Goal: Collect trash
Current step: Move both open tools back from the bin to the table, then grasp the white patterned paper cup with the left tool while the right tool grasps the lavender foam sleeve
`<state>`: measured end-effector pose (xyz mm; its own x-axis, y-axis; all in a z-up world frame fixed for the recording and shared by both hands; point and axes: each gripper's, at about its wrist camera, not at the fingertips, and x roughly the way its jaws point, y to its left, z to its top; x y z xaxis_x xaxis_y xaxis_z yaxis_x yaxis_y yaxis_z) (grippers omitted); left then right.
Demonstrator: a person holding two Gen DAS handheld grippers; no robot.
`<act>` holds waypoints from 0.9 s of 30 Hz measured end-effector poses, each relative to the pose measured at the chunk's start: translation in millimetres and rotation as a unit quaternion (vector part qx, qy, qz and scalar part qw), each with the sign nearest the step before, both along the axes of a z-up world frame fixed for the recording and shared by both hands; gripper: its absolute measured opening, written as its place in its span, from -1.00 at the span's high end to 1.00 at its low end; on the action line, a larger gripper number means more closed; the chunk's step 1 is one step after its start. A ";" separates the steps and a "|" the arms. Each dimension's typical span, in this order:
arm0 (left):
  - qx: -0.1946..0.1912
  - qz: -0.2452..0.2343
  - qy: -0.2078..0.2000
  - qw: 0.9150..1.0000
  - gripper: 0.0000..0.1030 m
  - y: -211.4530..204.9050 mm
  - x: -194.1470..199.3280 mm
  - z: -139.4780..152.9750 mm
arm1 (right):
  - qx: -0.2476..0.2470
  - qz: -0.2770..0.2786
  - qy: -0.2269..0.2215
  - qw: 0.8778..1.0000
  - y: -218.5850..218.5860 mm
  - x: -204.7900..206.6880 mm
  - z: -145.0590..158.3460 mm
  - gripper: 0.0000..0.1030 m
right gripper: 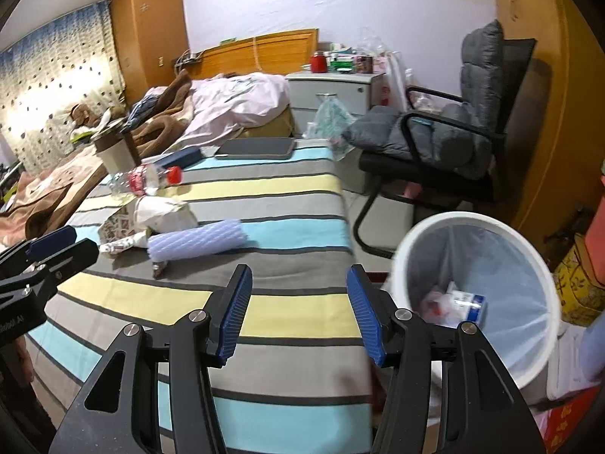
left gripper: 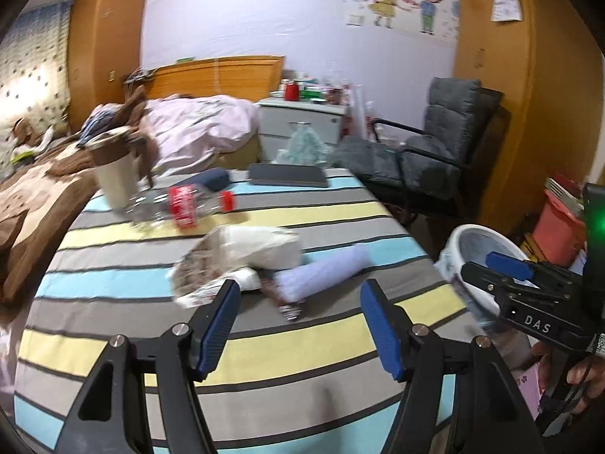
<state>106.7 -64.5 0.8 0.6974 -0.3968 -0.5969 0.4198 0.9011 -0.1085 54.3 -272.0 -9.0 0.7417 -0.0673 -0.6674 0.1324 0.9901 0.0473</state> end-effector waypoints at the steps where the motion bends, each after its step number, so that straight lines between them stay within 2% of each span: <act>1: 0.000 0.006 0.001 1.000 -0.32 5.4 1.3 -1.8 | 0.001 0.003 0.002 1.000 3.1 1.9 -0.7 -0.06; 12: 0.002 0.056 0.024 0.998 -0.33 56.5 25.4 -19.2 | 0.011 0.037 0.028 0.999 39.3 34.9 -12.2 -0.06; 17: -0.001 0.063 0.045 0.997 -0.33 72.2 40.0 -29.5 | 0.041 0.042 0.044 0.997 47.2 53.1 -20.3 -0.06; 21: -0.003 0.068 0.052 0.996 -0.33 80.8 48.7 -35.8 | 0.040 0.050 0.049 0.997 57.5 65.7 -23.6 -0.06; 27: -0.005 0.058 0.057 0.997 -0.33 81.9 63.5 -38.0 | 0.079 0.030 0.058 0.995 55.6 82.6 -29.2 -0.07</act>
